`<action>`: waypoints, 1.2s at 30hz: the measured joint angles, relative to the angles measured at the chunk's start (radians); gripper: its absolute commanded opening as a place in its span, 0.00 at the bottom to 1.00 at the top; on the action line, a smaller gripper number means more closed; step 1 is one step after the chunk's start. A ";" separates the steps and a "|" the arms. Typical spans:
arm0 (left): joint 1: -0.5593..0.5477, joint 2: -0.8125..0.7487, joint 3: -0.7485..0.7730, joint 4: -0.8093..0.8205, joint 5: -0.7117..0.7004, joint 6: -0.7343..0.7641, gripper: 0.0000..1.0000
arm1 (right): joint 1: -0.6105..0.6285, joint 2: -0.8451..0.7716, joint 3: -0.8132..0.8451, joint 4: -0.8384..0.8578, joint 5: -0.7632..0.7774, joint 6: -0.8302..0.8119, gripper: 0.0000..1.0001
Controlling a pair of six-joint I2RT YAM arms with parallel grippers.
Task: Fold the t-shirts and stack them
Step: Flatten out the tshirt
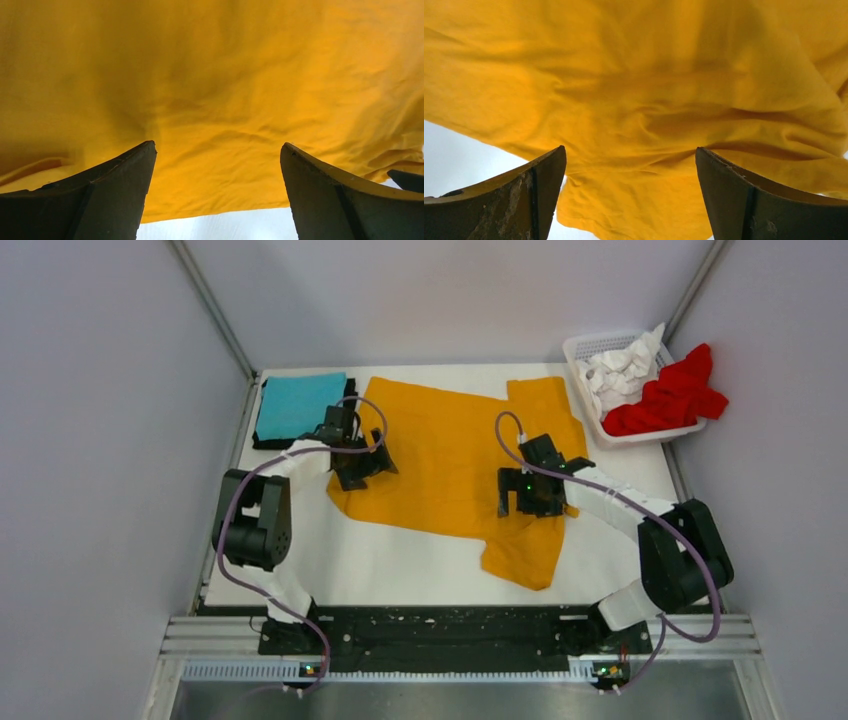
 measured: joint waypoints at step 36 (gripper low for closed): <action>0.112 -0.321 -0.333 -0.208 -0.507 -0.225 0.99 | -0.103 -0.098 -0.075 0.049 -0.017 0.137 0.99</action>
